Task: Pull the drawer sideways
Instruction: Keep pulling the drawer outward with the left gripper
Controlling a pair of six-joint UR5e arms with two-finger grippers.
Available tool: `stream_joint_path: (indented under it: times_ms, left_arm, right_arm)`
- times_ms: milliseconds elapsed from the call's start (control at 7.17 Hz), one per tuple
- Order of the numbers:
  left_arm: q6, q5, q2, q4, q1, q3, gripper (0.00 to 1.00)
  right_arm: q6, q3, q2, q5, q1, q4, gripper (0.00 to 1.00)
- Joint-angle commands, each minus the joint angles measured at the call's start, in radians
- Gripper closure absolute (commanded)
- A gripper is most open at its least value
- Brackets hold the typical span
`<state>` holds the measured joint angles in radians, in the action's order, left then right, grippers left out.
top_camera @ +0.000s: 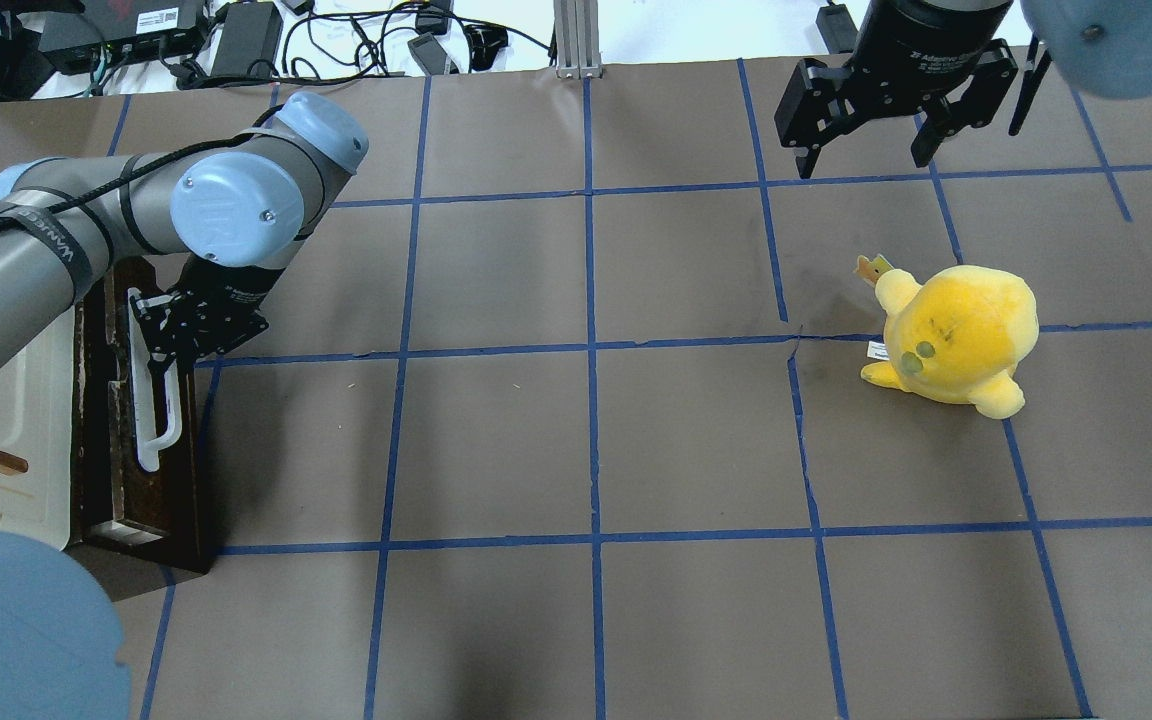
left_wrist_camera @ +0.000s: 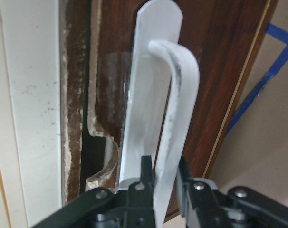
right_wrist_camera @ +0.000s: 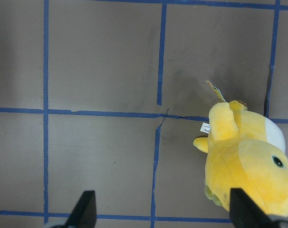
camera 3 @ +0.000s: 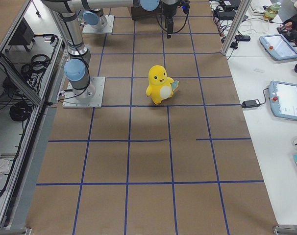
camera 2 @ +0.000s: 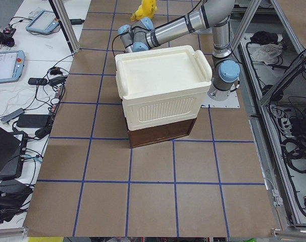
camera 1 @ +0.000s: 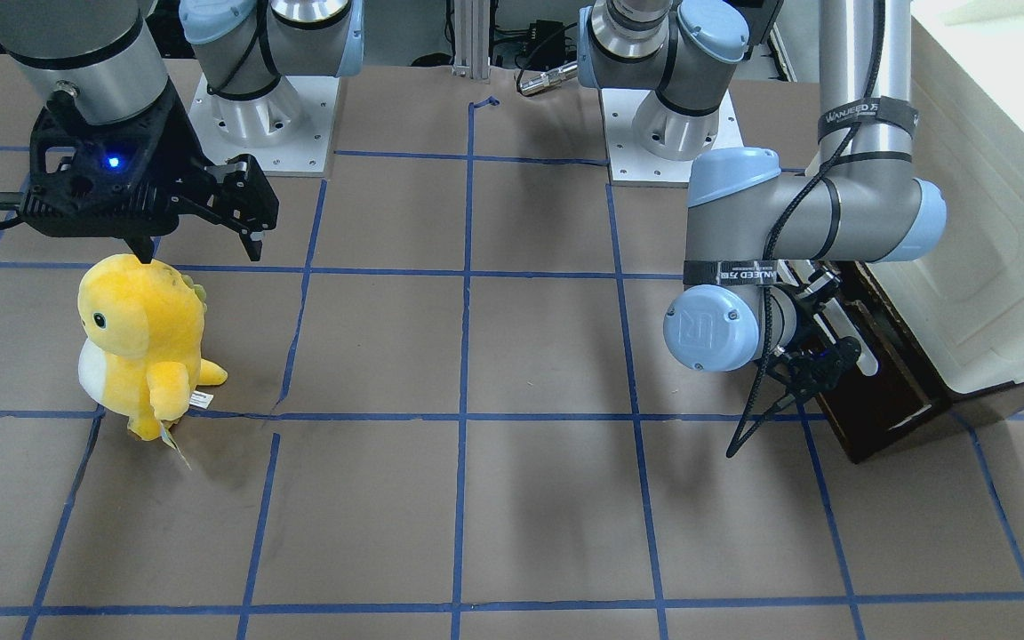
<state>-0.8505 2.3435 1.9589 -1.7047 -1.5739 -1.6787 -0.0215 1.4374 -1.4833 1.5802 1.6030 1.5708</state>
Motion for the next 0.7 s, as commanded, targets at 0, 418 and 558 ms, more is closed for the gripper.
stream_joint_path:
  times_ms: [0, 418, 558]
  left_arm:
    - [-0.004, -0.001, 0.002, -0.007, -0.008, -0.001, 1.0]
    - [-0.007, -0.003, 0.002, -0.023, -0.029, -0.001, 1.0]
    - [-0.007, -0.004, 0.005, -0.021, -0.031, 0.0, 1.0]
  right_arm:
    - [-0.001, 0.0, 0.0, 0.0, 0.0, 0.0, 0.0]
    - [0.0, 0.0, 0.0, 0.0, 0.0, 0.0, 0.0]
    - [-0.001, 0.0, 0.0, 0.001, 0.0, 0.0, 0.0]
